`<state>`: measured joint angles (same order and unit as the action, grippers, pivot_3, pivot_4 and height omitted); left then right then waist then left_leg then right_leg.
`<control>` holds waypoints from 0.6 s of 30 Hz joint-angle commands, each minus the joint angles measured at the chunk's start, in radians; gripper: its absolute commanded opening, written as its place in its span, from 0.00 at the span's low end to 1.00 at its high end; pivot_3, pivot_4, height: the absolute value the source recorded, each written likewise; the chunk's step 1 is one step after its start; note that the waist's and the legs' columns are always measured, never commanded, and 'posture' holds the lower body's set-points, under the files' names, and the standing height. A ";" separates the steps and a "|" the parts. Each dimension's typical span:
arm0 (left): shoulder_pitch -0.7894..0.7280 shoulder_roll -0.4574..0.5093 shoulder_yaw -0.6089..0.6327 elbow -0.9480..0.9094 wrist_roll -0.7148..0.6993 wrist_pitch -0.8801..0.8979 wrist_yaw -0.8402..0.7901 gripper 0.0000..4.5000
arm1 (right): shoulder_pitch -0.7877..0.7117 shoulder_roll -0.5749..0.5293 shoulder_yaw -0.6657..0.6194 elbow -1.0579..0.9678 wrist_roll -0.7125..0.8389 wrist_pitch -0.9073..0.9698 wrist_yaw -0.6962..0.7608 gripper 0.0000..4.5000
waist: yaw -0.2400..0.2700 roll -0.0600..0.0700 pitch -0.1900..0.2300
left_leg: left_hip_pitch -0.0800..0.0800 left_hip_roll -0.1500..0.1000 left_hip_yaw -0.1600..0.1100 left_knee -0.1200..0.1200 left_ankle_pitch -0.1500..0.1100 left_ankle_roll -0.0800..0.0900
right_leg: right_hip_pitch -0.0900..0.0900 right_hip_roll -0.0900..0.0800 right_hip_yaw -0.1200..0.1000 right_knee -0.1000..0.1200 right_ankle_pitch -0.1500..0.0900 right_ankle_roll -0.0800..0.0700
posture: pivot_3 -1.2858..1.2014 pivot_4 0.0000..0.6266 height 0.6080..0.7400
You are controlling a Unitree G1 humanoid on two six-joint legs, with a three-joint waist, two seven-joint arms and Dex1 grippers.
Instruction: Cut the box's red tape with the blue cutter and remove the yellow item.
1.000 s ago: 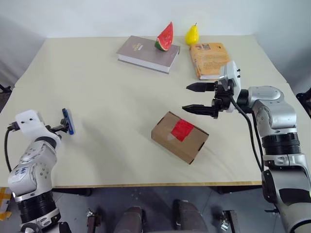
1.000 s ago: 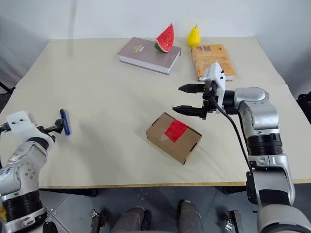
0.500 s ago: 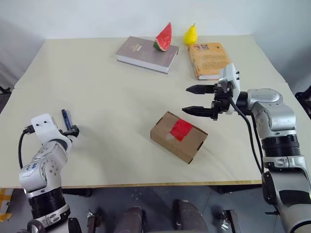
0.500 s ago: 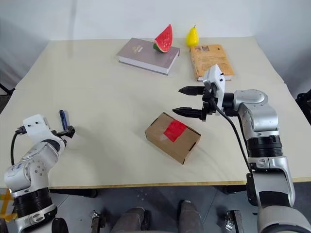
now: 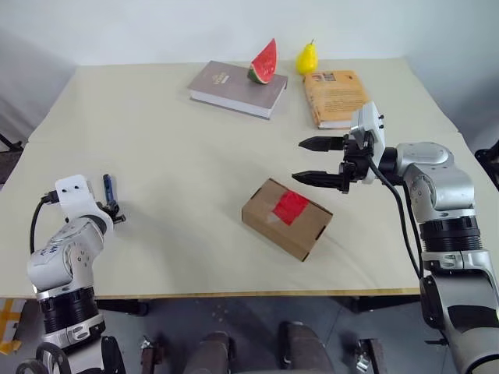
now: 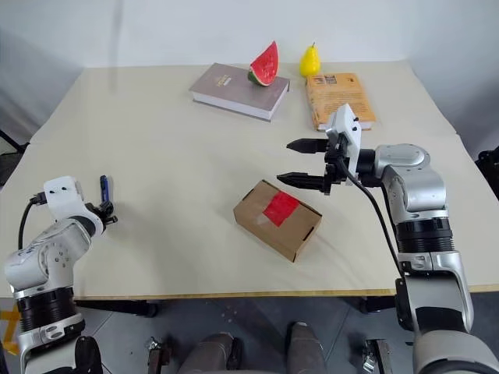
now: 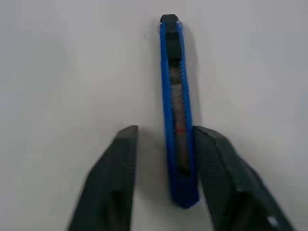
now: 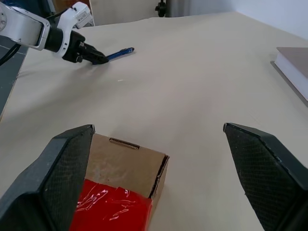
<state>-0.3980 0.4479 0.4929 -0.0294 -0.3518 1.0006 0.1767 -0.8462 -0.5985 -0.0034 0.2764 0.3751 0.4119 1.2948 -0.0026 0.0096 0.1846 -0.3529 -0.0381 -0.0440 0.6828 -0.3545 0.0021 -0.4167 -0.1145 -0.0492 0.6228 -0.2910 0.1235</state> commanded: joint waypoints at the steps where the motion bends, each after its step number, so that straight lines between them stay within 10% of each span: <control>1: 0.022 0.012 0.002 0.073 0.036 0.023 -0.007 0.16 | 0.002 -0.019 -0.007 -0.029 0.006 -0.015 0.000 1.00 | -0.002 0.001 0.000 | 0.000 0.000 0.000 0.000 0.000 0.000 | 0.000 0.000 0.000 0.000 0.000 0.000 | 0.52 0.24 1.00; 12: 0.074 0.080 0.003 0.002 0.024 0.014 -0.107 0.09 | 0.004 -0.040 -0.013 -0.048 0.005 -0.008 -0.008 1.00 | -0.008 0.001 0.000 | 0.001 0.001 0.001 0.000 0.000 -0.001 | 0.000 -0.001 0.001 0.001 0.000 0.000 | 0.52 0.24 1.00; 18: 0.322 0.189 -0.028 -0.251 -0.057 -0.132 -0.437 0.09 | 0.011 -0.059 -0.019 -0.119 0.027 0.032 -0.026 1.00 | -0.022 0.001 0.000 | -0.003 0.002 -0.002 -0.003 -0.002 -0.001 | -0.001 -0.002 0.004 -0.001 0.000 0.000 | 0.52 0.24 1.00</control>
<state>-0.1192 0.6107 0.4618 -0.2095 -0.3869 0.9158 -0.1693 -0.8325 -0.6439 -0.0047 0.2164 0.3780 0.4375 1.2735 -0.0249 0.0102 0.1845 -0.3566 -0.0353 -0.0469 0.6802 -0.3563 0.0008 -0.4182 -0.1162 -0.0451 0.6204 -0.2912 0.1229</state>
